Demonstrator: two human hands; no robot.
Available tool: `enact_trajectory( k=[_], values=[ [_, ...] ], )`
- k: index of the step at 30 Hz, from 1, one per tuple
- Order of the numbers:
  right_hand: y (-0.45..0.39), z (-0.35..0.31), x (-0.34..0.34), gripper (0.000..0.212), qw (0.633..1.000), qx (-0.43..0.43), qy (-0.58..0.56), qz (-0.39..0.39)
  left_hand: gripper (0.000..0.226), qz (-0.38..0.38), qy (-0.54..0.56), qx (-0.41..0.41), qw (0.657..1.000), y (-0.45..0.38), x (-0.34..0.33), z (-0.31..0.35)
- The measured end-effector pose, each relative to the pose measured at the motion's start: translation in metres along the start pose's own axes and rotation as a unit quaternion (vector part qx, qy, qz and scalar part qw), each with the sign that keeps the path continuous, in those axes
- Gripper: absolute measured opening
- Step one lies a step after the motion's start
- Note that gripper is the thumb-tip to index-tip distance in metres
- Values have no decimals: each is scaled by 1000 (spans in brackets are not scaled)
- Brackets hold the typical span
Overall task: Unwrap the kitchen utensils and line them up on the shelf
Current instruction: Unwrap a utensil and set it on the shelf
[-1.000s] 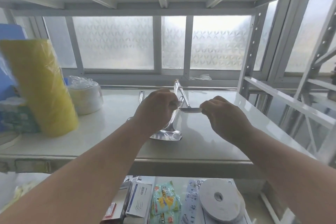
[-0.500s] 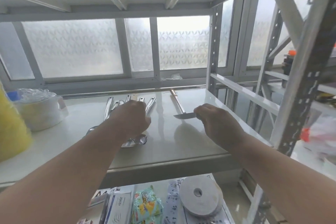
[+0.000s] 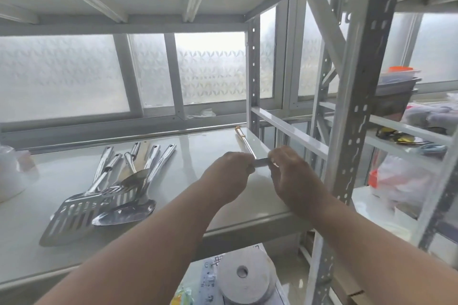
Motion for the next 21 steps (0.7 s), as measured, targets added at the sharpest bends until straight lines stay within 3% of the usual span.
enact_trajectory(
  k=[9, 21],
  values=[
    [8, 9, 3, 31, 996, -79, 29, 16, 27, 23, 93, -49, 994, -1, -21, 8],
    [6, 12, -3, 17, 996, -76, 46, 7, 20, -20, 76, -40, 996, -9, -32, 6]
  ],
)
Point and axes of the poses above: each hand's wrist, its own y-axis away from the middle knuckle, its own x-axis out of the back of the hand, z = x × y, the point moved 7 cm from there along -y, towards the middle knuckle, and after that the axes turned 8 degrees about y, right-handed, at the moved point
